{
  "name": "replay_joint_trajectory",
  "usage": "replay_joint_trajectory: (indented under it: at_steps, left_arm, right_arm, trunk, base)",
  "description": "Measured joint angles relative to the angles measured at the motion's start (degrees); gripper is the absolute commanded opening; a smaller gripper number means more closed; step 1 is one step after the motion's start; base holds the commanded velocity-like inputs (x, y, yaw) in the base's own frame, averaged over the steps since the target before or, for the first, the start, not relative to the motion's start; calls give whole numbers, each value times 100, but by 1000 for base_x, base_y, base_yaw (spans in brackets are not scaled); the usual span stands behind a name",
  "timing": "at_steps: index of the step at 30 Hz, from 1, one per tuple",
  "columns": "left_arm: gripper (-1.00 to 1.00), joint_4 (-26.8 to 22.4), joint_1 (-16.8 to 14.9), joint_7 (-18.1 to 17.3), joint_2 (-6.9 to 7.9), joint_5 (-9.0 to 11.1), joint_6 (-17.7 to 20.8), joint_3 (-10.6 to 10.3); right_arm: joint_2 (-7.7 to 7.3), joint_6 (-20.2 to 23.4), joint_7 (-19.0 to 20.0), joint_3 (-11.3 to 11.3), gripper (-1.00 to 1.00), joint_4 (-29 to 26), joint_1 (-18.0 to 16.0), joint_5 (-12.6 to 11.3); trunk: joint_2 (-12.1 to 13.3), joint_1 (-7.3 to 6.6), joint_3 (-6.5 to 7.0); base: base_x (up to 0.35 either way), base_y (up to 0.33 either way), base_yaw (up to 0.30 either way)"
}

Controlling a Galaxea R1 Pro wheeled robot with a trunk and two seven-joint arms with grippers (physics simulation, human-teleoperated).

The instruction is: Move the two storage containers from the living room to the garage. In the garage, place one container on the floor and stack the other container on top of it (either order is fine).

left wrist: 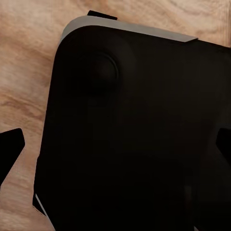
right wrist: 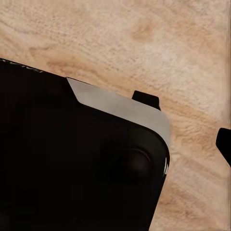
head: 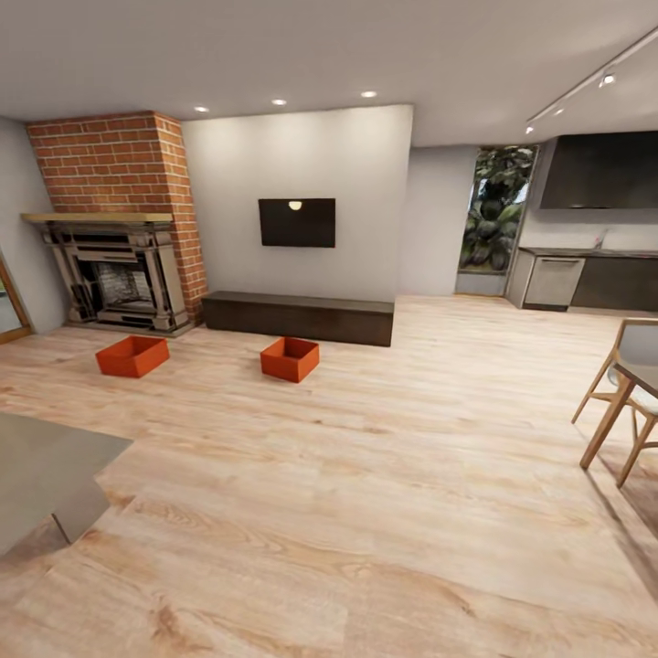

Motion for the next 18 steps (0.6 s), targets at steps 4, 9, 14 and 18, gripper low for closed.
replay_joint_trajectory:
  at_steps: [4,9,14,18]
  left_arm:
    - [100,0,0,0,0,0,0,0]
    - [100,0,0,1,0,1,2,0]
    - [100,0,0,0,0,5,2,0]
    - [100,0,0,0,0,6,2,0]
  right_arm:
    - [0,0,0,0,100,0,0,-5]
    - [0,0,0,1,100,0,0,-5]
    - [0,0,0,-1,100,0,0,-2]
    - [0,0,0,-1,100,0,0,-2]
  trunk:
    - [0,0,0]
    - [0,0,0]
    - [0,0,0]
    - [0,0,0]
  base:
    - [336,0,0]
    - [336,0,0]
    - [336,0,0]
    - [335,0,0]
